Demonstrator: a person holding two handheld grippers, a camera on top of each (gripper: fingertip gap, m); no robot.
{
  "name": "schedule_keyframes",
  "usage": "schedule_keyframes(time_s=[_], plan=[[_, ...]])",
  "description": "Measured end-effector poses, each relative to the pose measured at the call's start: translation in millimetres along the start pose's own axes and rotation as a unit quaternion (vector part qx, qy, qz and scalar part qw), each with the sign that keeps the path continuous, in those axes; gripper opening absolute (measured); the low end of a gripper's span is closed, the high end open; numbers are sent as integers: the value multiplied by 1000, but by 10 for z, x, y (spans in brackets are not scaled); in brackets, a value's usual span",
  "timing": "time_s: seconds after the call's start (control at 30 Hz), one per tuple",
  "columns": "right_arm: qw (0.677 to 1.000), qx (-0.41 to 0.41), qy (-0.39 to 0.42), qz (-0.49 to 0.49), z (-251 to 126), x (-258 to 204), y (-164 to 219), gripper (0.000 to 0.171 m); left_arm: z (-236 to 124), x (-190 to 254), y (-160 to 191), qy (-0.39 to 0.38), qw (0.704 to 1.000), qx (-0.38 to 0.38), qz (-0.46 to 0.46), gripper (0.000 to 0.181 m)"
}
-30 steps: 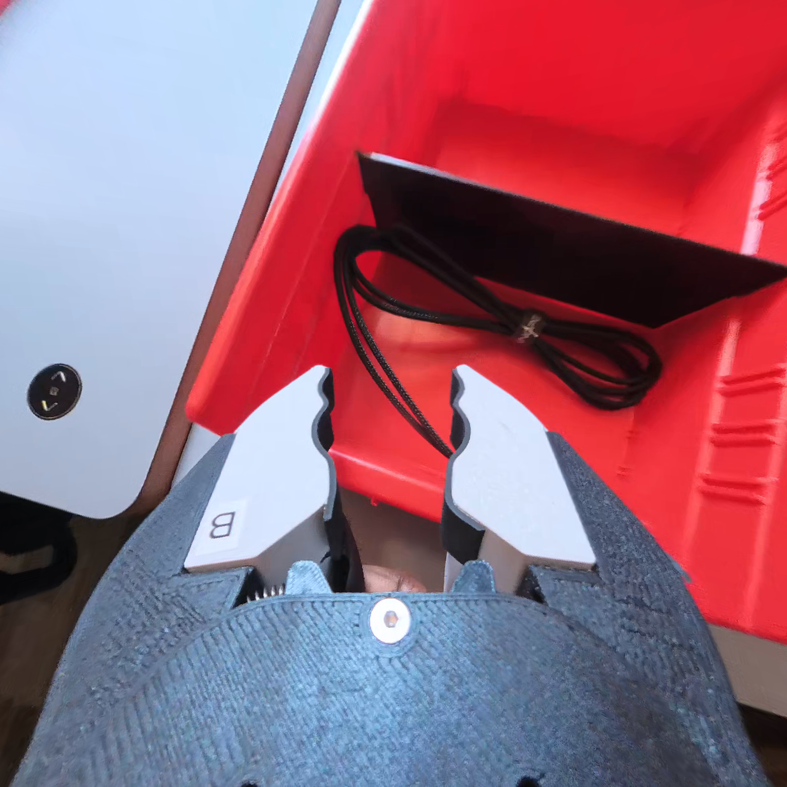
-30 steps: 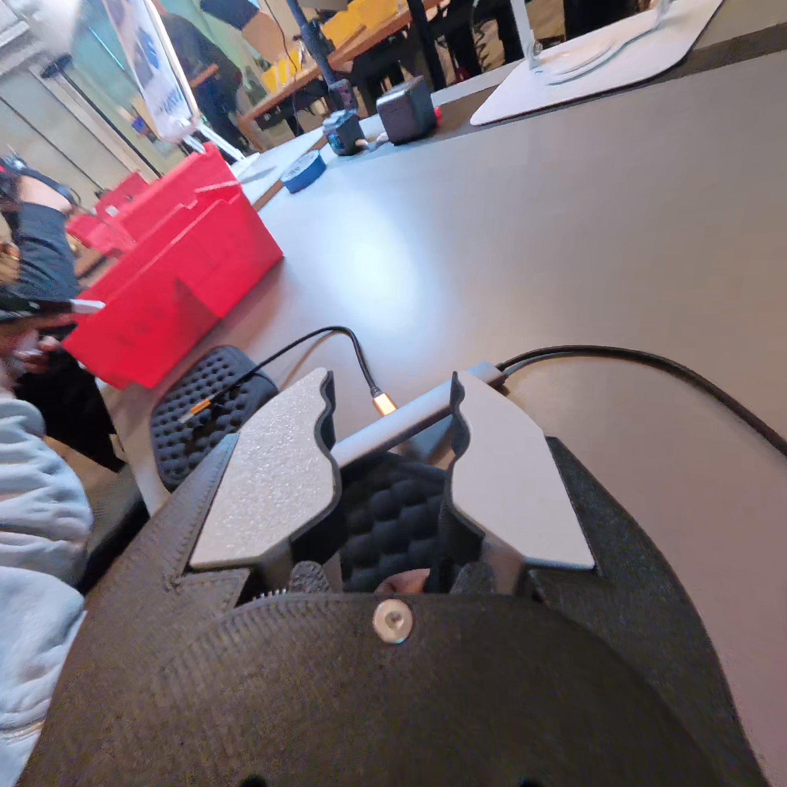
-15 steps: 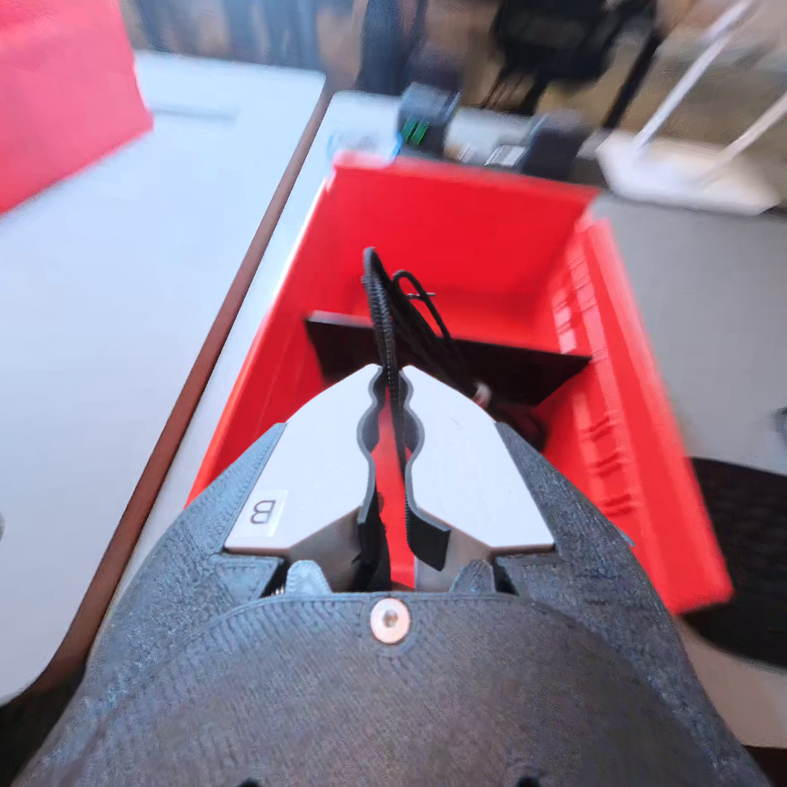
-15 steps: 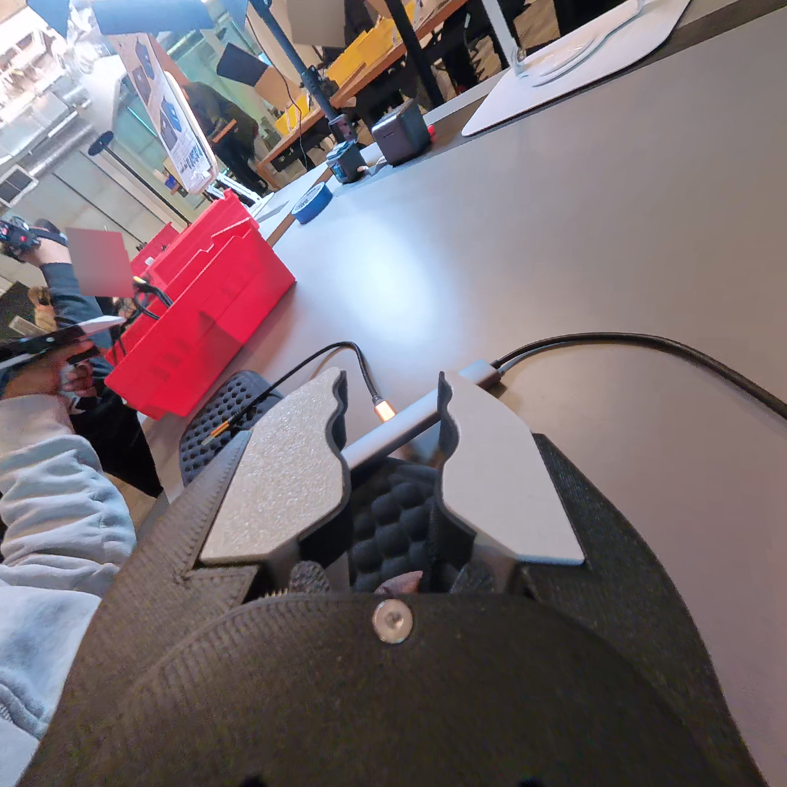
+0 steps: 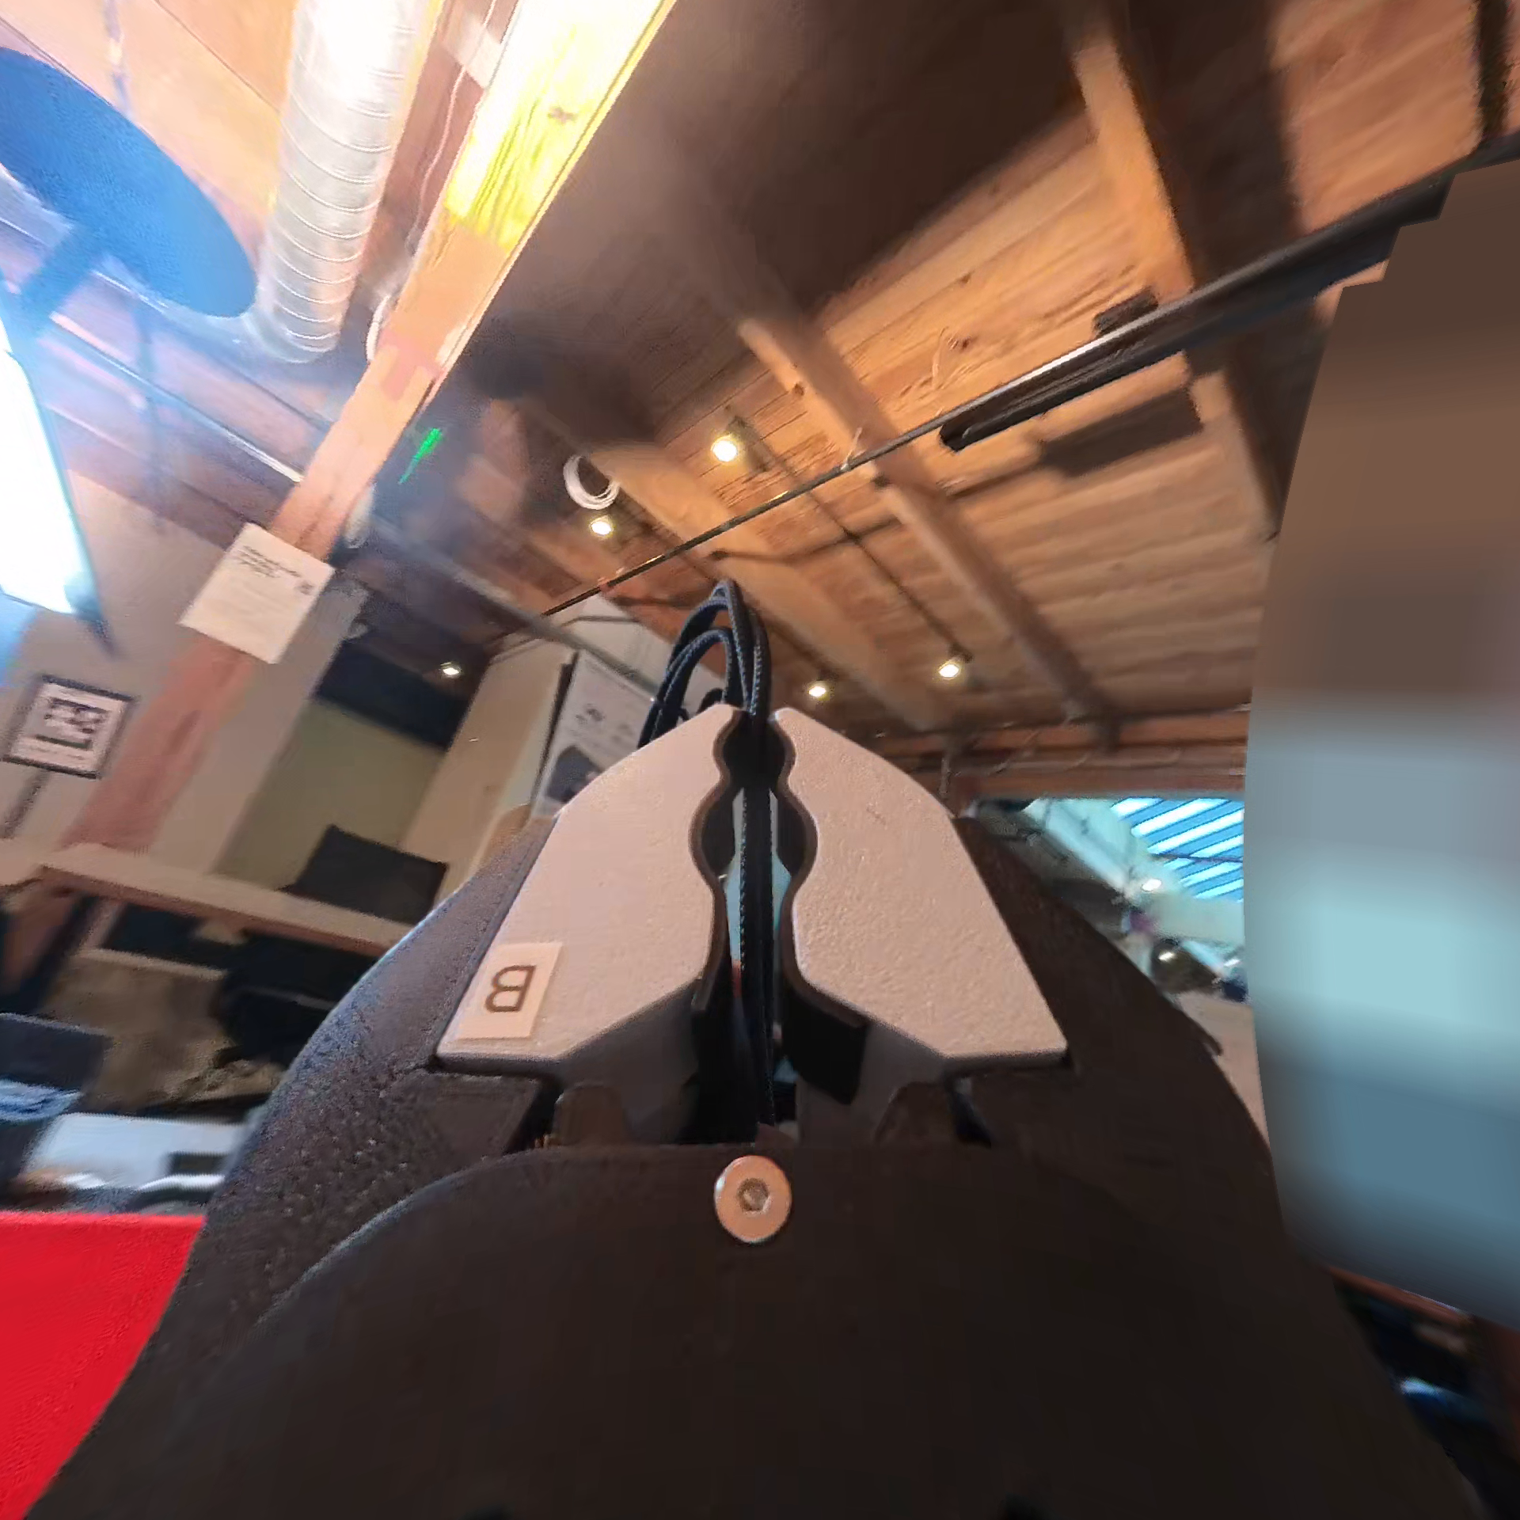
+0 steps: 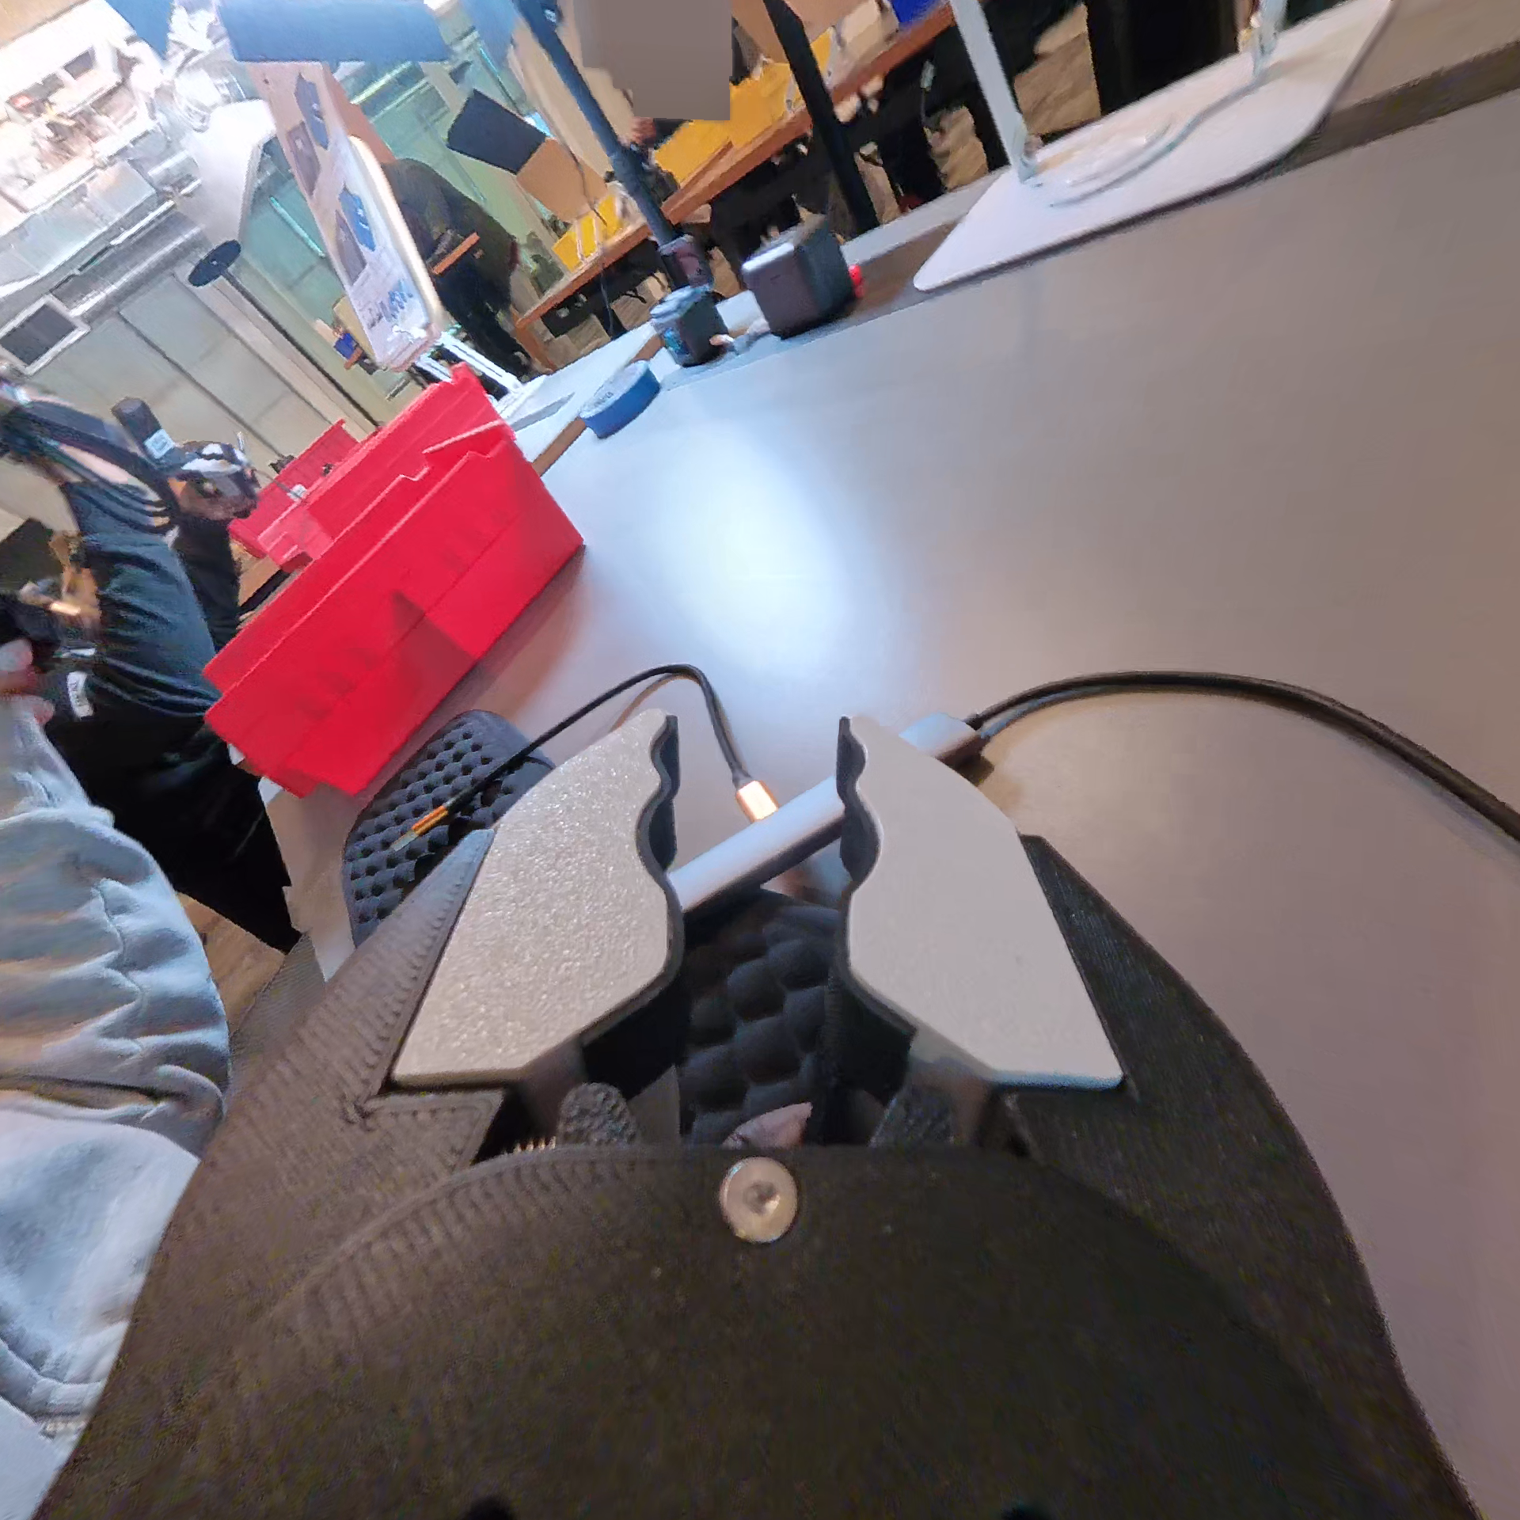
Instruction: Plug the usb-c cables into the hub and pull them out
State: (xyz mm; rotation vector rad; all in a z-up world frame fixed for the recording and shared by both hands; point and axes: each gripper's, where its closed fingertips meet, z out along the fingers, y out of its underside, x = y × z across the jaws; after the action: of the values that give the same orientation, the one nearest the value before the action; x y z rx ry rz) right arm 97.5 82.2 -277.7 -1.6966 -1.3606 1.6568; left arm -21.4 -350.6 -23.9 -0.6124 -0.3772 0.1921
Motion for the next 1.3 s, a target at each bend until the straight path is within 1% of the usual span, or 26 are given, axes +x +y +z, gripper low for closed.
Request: schedule_keyframes(time_s=[0.03,0.1,0.17,0.2,0.23,0.3,0.33,0.37,0.4,0.47,0.53,0.6,0.7,0.8,0.83,0.9,0.93,0.97,1.0,1.03,1.07,1.13,1.17,1.2,1.23,1.3], plan=[[1000,13,-14,-17,-11,-72,-38,38,49,48,45,8,1000,8,-18,5],[992,83,-40,-83,-50,-326,-212,37,154,156,181,28,998,9,-49,5],[963,169,-75,-195,-116,-790,-350,34,264,236,352,30,996,5,-79,5],[937,202,-91,-269,-147,-1075,-348,33,318,273,451,29,995,1,-93,5],[899,228,-101,-360,-176,-1372,-295,31,371,309,563,27,994,-8,-108,5],[789,281,-62,-542,-190,-1856,-183,19,467,380,811,24,989,-29,-142,5],[743,283,-51,-604,-139,-2045,-105,18,506,412,941,21,987,-40,-157,5],[722,271,-58,-634,-63,-2194,-31,19,538,446,1071,19,984,-51,-172,5],[722,261,-78,-636,10,-2312,12,21,565,481,1198,18,980,-62,-189,5],[735,267,-111,-614,109,-2471,-16,23,602,560,1421,19,969,-83,-231,5],[736,262,-116,-613,234,-2526,-58,24,624,656,1602,26,959,-100,-266,5],[746,245,-111,-610,369,-2534,-87,24,636,739,1747,33,951,-115,-285,5],[757,239,-111,-599,449,-2543,-108,24,645,831,1939,40,941,-140,-306,5],[767,223,-112,-591,495,-2513,-83,19,642,888,2057,44,934,-155,-318,5],[769,219,-110,-591,508,-2499,-76,17,641,906,2081,45,933,-159,-318,5],[769,223,-105,-590,505,-2487,-88,5,640,937,2113,50,933,-167,-316,5],[771,219,-105,-589,512,-2476,-87,5,641,947,2113,52,933,-168,-315,5],[781,210,-108,-578,522,-2460,-94,5,641,955,2110,55,933,-170,-312,5],[801,199,-120,-552,528,-2447,-105,6,641,966,2113,59,933,-176,-307,5],[827,189,-145,-509,527,-2442,-122,5,642,978,2118,65,934,-183,-300,7],[857,180,-176,-449,522,-2432,-162,5,644,974,2128,68,936,-188,-289,12],[913,158,-251,-281,523,-2391,-270,5,638,883,2213,54,943,-207,-254,32],[927,144,-291,-187,528,-2355,-318,5,623,816,2294,42,945,-227,-234,38],[931,131,-326,-96,539,-2298,-364,5,598,736,2397,31,944,-252,-212,45],[928,122,-353,-9,555,-2215,-415,5,563,651,2513,19,941,-284,-186,51],[910,116,-371,144,616,-1970,-514,4,483,495,2702,-5,929,-339,-148,61]])
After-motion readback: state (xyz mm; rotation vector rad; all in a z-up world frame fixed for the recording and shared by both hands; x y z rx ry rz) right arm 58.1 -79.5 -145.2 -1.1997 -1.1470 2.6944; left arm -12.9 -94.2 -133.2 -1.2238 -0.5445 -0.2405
